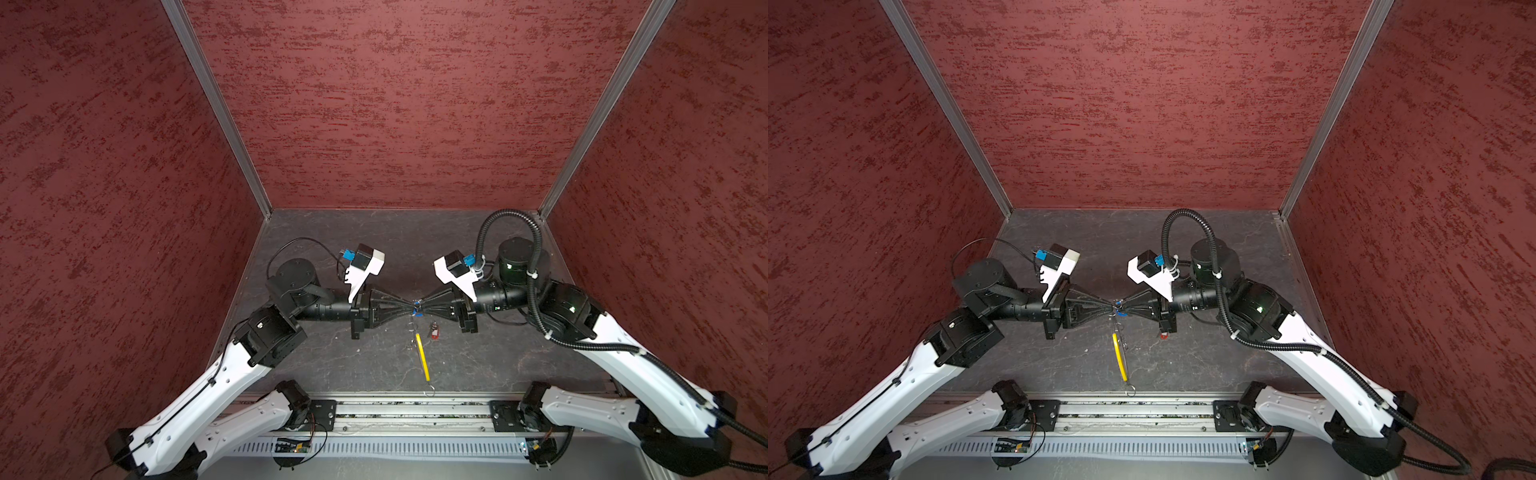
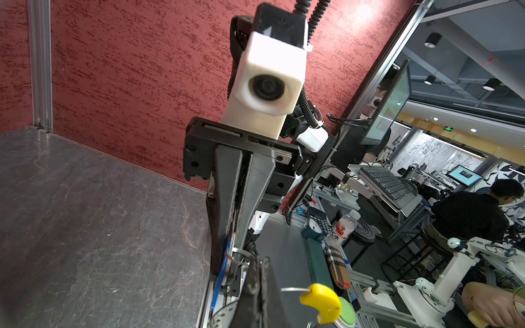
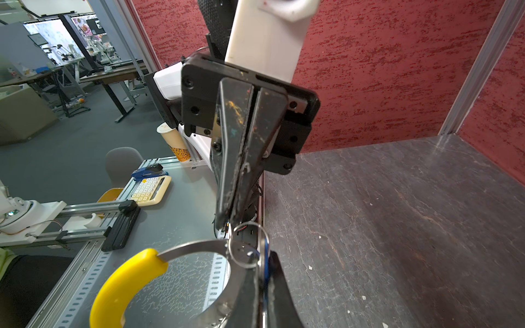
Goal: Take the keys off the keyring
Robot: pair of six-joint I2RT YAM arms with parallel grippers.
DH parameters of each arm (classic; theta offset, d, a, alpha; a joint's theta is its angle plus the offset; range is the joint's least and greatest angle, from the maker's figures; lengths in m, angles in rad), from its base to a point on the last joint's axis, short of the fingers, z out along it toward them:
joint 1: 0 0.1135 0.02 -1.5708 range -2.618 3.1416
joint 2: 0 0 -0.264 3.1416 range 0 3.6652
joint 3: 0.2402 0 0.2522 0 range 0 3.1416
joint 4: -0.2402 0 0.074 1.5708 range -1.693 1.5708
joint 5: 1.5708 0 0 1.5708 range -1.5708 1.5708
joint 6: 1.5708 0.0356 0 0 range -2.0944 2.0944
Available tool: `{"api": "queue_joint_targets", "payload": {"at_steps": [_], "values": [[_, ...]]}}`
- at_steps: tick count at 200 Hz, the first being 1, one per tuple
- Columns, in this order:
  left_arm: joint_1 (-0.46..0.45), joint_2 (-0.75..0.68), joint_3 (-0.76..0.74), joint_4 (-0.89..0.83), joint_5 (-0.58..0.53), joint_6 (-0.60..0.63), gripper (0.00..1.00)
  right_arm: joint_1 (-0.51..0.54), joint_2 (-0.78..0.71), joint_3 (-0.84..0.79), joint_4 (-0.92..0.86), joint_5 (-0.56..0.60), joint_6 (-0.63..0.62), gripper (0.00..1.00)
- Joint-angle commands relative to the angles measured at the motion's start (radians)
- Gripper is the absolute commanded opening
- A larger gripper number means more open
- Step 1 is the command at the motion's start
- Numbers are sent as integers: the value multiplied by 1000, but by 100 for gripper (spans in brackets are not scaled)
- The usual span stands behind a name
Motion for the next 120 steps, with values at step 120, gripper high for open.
{"api": "queue_joint_targets", "payload": {"at_steps": [120], "values": [[36,-89,-64,243,19,-122,0,-2,-11,-126,152,1,81,0]]}}
